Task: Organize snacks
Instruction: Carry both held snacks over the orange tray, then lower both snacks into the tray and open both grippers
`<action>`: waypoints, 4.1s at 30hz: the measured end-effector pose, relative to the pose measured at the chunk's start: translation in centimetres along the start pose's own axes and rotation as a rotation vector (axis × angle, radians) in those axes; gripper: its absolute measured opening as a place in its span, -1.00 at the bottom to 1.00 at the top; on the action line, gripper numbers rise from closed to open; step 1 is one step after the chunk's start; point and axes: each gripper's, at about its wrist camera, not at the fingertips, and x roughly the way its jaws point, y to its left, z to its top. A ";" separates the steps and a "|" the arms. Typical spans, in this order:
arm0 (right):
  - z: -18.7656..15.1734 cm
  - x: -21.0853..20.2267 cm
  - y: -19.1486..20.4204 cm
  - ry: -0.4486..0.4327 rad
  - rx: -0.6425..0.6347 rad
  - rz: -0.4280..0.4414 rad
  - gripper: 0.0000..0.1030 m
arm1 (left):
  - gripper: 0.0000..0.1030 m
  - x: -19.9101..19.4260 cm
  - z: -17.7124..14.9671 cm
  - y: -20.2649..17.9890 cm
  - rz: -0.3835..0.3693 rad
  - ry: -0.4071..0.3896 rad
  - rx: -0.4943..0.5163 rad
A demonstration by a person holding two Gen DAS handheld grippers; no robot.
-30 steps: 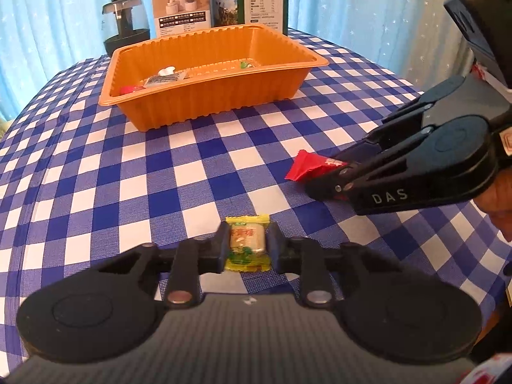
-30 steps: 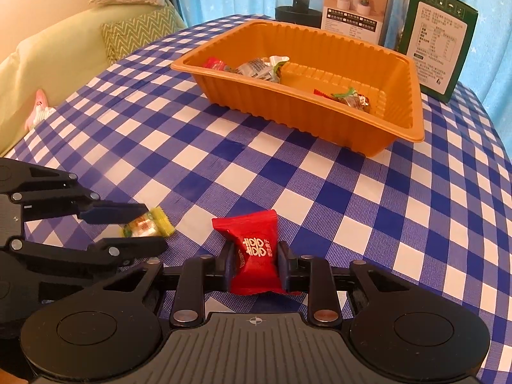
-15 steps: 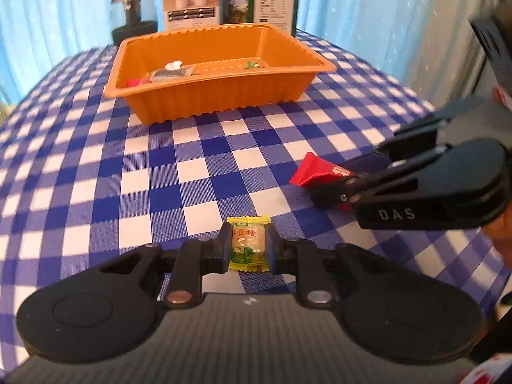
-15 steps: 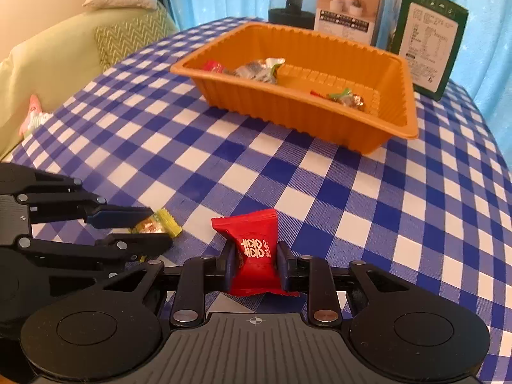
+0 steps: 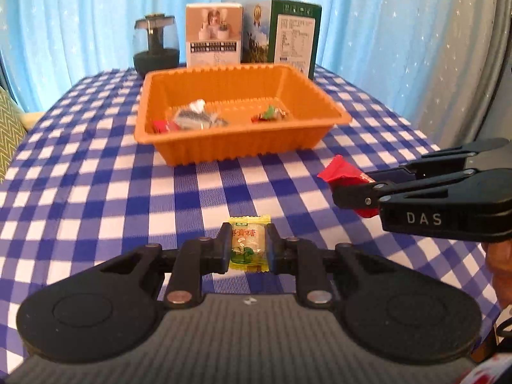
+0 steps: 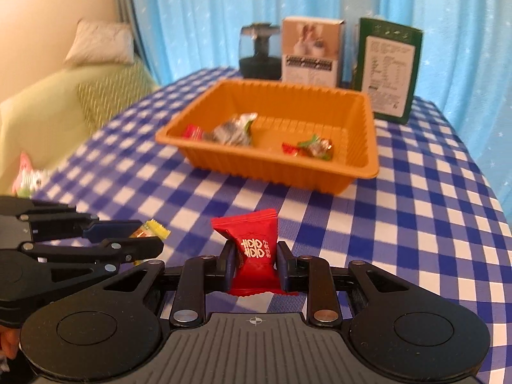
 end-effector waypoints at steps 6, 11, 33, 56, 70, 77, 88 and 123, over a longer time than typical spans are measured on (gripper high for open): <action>1.0 -0.6 -0.7 -0.035 0.055 0.003 -0.47 | -0.63 -0.4 1.6 -0.2 -0.003 -0.030 0.003; 1.5 -0.9 -0.9 -0.054 0.066 -0.003 -0.47 | -0.63 -0.3 2.4 -0.2 -0.007 -0.040 0.002; 6.7 -0.1 -3.7 -0.158 0.163 -0.069 -0.48 | -0.63 1.8 9.2 2.4 0.003 -0.142 -0.012; 11.3 6.4 -6.8 -0.148 0.220 -0.082 -0.47 | -0.63 8.0 13.9 6.0 0.022 -0.144 -0.069; 12.1 8.4 -7.0 -0.135 0.259 -0.060 -0.47 | -0.63 10.4 14.9 6.9 -0.002 -0.125 -0.098; 12.2 8.5 -6.7 -0.136 0.257 -0.061 -0.47 | -0.57 10.6 14.8 6.3 -0.022 -0.140 -0.075; 12.0 8.5 -7.1 -0.138 0.269 -0.065 -0.47 | -0.50 10.4 14.7 7.4 0.028 -0.140 -0.100; 11.9 7.9 -8.8 -0.179 0.383 -0.046 0.28 | 0.42 10.1 14.2 7.7 0.084 -0.131 -0.081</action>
